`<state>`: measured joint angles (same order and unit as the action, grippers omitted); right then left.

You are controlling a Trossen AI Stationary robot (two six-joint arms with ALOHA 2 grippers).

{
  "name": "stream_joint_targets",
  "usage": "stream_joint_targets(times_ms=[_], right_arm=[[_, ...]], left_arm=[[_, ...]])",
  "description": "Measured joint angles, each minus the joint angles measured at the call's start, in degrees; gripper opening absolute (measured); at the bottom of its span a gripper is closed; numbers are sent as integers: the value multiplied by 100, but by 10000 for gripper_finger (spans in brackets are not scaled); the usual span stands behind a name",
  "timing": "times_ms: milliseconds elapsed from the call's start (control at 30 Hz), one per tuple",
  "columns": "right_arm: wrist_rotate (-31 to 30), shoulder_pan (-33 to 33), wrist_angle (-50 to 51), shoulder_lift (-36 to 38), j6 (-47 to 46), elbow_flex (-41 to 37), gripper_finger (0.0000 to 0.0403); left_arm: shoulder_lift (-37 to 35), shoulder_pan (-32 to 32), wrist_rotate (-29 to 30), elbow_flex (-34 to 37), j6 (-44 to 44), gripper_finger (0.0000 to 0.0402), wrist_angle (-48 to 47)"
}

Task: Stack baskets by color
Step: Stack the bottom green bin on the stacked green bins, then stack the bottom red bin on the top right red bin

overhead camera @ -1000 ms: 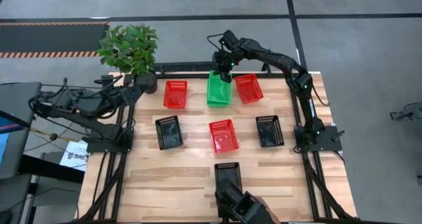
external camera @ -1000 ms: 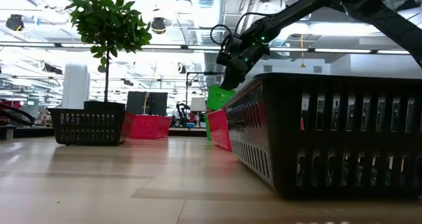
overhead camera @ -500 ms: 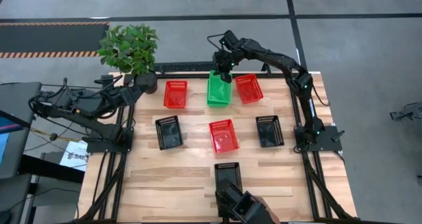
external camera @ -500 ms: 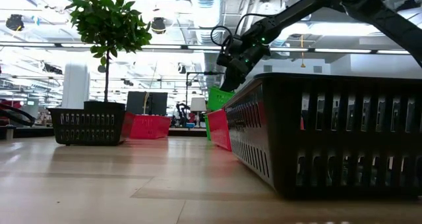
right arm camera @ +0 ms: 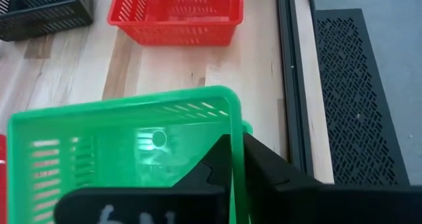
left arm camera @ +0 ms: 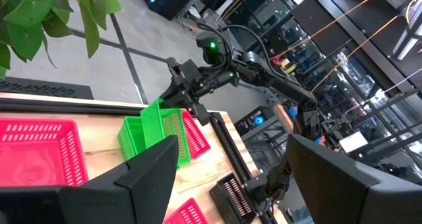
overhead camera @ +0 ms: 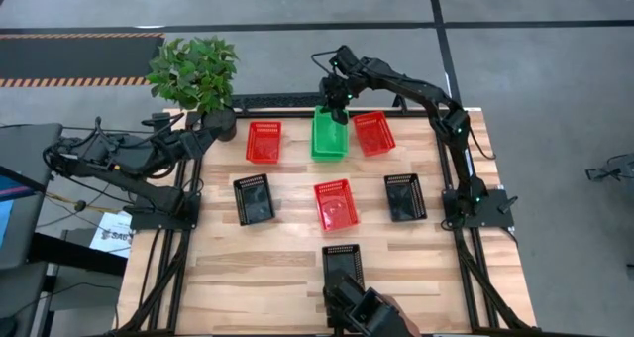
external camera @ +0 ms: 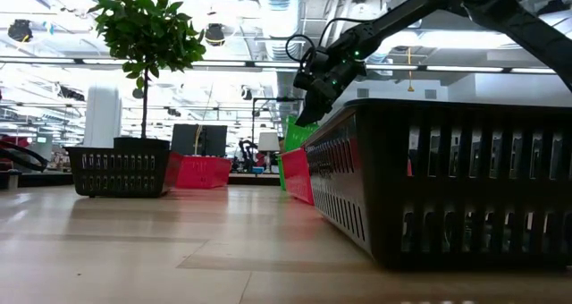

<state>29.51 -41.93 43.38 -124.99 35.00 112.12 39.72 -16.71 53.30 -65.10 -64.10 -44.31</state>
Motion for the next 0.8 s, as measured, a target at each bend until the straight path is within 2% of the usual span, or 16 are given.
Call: stream_joint_targets(times_ms=[500, 800], right_arm=[[16, 2, -12, 0, -2, 4, 102], [-116, -37, 149, 21, -169, 251, 152]], left_arm=[[0, 0, 2, 0, 0, 270, 0], [0, 0, 2, -2, -3, 270, 2]])
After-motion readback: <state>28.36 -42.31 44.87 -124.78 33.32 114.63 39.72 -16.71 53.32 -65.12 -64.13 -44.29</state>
